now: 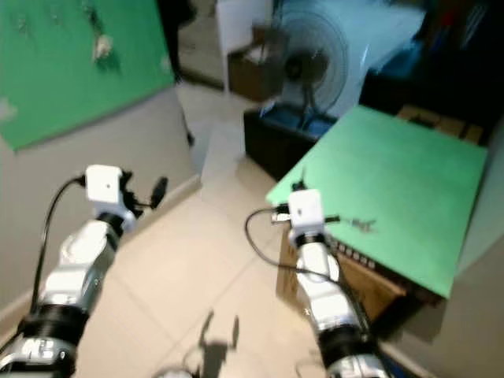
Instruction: Hang keys on a hook
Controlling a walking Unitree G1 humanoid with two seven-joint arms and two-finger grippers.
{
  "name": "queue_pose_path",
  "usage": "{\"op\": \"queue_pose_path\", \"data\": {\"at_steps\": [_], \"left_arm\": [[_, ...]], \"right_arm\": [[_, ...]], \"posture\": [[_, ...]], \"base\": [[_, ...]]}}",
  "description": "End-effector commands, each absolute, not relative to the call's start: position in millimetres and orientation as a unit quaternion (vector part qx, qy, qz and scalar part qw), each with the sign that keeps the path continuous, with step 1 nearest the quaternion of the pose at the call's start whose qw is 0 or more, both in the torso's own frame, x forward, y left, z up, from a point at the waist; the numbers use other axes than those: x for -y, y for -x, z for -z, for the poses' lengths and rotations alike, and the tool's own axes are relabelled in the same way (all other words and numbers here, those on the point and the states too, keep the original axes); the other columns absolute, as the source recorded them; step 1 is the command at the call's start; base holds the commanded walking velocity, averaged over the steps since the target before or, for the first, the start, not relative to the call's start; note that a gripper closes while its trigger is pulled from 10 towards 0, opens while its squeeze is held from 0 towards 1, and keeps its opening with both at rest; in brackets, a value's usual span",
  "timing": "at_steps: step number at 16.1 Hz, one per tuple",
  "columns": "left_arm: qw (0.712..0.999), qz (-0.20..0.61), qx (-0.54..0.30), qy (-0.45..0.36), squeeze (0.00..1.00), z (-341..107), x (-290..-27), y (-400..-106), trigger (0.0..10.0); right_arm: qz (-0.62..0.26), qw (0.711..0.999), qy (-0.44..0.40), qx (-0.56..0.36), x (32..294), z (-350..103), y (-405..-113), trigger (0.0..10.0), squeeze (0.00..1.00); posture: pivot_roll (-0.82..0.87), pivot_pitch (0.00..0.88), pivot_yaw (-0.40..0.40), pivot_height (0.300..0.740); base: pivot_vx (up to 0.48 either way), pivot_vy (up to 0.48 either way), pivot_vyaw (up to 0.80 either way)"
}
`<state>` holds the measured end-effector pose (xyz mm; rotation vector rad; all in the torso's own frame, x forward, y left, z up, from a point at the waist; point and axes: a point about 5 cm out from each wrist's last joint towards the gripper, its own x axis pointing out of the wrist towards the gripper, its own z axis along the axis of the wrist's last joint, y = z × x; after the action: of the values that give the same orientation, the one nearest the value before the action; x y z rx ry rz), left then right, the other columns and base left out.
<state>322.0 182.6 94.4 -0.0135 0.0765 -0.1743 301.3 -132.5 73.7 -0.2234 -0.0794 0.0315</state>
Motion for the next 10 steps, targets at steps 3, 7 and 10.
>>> {"op": "queue_pose_path", "data": {"at_steps": [3, 7, 10], "left_arm": [[0.996, 0.077, -0.041, -0.007, 0.0, -97, -176, -325, 10.0], [0.996, 0.067, -0.056, 0.0, 0.0, -89, -170, -324, 10.0], [0.997, 0.059, -0.058, 0.003, 0.0, -88, -165, -326, 10.0]], "right_arm": [[-0.022, 0.994, 0.106, 0.027, 128, -68, -299, 0.0, 0.0], [-0.031, 0.995, 0.095, -0.012, 132, -56, -297, 0.0, 0.0], [-0.051, 0.994, 0.094, -0.016, 128, -57, -299, 0.0, 0.0]], "posture": [[-0.06, 0.0, 0.071, 0.727], [-0.06, 0.0, 0.053, 0.727], [-0.05, 0.0, 0.035, 0.727]], "base": [[0.382, 0.289, 0.0], [0.38, 0.292, 0.0], [0.382, 0.29, 0.0]]}}
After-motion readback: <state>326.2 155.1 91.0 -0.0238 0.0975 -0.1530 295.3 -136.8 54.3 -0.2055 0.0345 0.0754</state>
